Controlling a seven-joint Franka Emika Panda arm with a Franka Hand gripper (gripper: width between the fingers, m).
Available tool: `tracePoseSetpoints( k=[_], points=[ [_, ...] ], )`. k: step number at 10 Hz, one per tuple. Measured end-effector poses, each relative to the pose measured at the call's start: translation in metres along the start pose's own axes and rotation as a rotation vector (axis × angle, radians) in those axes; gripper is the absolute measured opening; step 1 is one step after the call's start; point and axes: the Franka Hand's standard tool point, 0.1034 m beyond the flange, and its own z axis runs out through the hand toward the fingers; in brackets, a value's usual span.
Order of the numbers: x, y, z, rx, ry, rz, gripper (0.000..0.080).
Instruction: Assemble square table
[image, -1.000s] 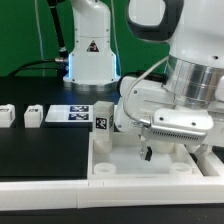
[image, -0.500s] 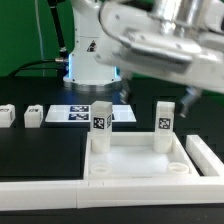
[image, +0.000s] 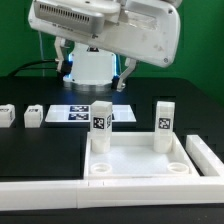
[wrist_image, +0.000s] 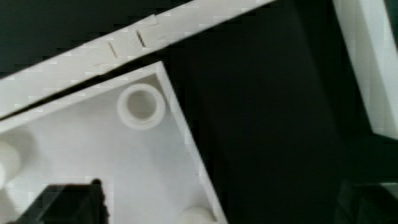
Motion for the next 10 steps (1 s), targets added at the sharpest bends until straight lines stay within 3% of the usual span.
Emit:
tracePoseSetpoints(
  k=[2,3,4,5,7,10],
  points=[
    [0.000,-0.001,0.001,0.001,0.001,0.130,0.0649],
    [0.002,-0.002,0.006,-0.016,0.005,0.230,0.0649],
    [0.018,-0.015,0.026,-0.043,0.036,0.333,0.0649],
    [0.030,-0.025,0.029,-0.020,0.060,0.411,0.0649],
    [0.032,-0.021,0.025,0.022,0.076,0.592,0.0649],
    [0.033,-0.018,0.025,0.040,0.084,0.848,0.0649]
  ],
)
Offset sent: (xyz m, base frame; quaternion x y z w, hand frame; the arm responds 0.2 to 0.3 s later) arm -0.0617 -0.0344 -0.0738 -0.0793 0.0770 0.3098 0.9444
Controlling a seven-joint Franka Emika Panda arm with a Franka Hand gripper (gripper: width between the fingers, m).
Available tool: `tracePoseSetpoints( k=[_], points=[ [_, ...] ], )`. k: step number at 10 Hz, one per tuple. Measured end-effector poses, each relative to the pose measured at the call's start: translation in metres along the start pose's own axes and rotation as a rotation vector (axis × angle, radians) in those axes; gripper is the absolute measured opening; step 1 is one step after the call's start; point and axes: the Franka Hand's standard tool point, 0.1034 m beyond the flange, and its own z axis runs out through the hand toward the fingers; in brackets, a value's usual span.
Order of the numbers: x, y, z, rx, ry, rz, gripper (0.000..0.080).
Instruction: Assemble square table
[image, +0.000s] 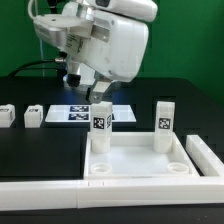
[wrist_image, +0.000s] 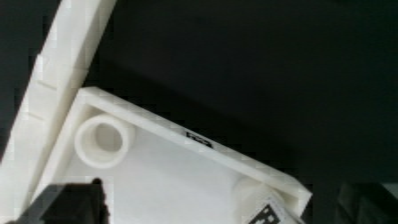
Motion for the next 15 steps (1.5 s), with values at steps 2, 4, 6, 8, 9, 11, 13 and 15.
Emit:
tracePoseSetpoints(
  k=[2,4,6,8,9,11,13,15],
  points=[
    [0.001,0.000,0.000,0.001,0.010,0.137,0.0649],
    [0.002,0.000,0.000,0.001,0.011,0.218,0.0649],
    [0.002,0.000,0.000,0.001,0.011,0.219,0.0649],
    [-0.009,-0.010,0.002,0.010,0.005,0.211,0.0649],
    [-0.023,-0.027,0.004,0.024,0.002,0.254,0.0649],
    [-0.042,-0.063,0.017,0.072,0.023,0.434,0.0649],
    [-0.054,-0.090,0.026,0.130,0.049,0.631,0.0649],
    [-0.048,-0.084,0.025,0.129,0.043,0.782,0.0649]
  ],
)
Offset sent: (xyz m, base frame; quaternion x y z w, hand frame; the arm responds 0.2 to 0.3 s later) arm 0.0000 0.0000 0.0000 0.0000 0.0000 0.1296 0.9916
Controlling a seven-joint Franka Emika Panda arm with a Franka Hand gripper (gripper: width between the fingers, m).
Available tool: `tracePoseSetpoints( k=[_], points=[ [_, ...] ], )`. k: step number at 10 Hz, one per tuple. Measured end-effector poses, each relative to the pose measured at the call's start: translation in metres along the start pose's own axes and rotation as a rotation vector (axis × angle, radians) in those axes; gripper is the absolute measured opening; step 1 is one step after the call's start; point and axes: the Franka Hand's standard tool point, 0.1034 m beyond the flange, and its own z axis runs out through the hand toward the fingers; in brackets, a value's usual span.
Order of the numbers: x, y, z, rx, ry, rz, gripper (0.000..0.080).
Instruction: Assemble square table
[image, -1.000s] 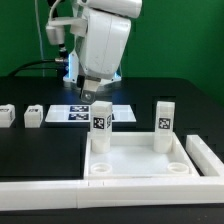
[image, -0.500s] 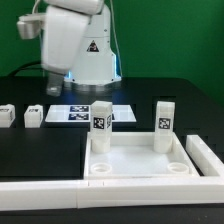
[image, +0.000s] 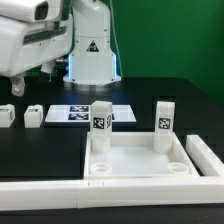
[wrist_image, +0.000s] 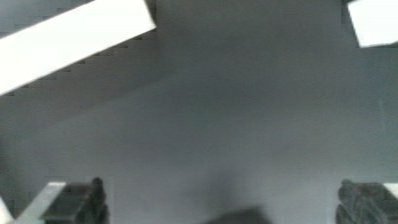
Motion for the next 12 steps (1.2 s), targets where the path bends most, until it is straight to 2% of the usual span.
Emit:
tracePoseSetpoints(
  k=[3,4,6,7,8,11,12],
  points=[
    [0.001,-0.002,0.001,0.007,0.005,0.198,0.0649],
    [-0.009,-0.008,0.010,0.025,-0.006,0.323,0.0649],
    [-0.036,-0.023,0.027,0.087,-0.015,0.560,0.0649],
    [-0.042,-0.028,0.034,0.096,-0.003,0.677,0.0649],
    [-0.047,-0.030,0.038,0.137,0.024,0.773,0.0649],
    [-0.038,-0.032,0.036,0.147,0.022,0.916,0.0649],
    [-0.038,-0.032,0.037,0.147,0.024,0.890,0.0649]
  ],
)
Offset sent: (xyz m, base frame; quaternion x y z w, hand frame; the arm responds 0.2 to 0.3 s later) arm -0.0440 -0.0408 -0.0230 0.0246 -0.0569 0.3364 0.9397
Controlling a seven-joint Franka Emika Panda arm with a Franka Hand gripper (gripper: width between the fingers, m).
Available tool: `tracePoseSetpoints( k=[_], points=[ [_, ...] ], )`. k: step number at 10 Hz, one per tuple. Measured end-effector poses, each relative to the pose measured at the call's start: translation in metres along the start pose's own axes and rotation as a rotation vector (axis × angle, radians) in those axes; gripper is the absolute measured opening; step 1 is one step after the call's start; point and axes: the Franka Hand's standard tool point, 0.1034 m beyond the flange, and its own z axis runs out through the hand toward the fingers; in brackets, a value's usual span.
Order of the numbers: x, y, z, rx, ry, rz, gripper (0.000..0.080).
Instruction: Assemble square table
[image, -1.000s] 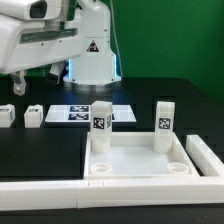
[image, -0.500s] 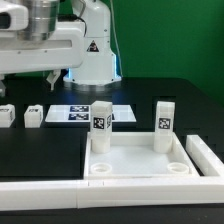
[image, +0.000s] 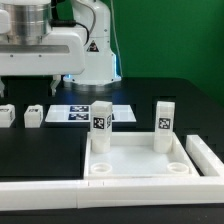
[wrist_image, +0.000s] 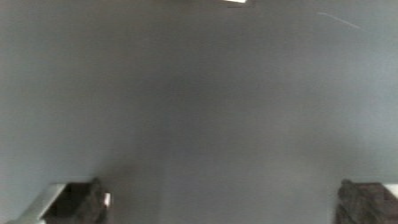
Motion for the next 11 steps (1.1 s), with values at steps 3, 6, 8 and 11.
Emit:
tracePoseSetpoints(
  k=[3,6,8,11],
  points=[
    [-0.034,-0.007,0.021,0.061,-0.189,0.075,0.0649],
    [-0.031,-0.004,0.035,0.108,-0.354,0.076,0.0649],
    [-0.038,-0.014,0.035,0.136,-0.479,0.058,0.0649],
    [-0.040,-0.003,0.057,0.157,-0.599,0.072,0.0649]
  ],
)
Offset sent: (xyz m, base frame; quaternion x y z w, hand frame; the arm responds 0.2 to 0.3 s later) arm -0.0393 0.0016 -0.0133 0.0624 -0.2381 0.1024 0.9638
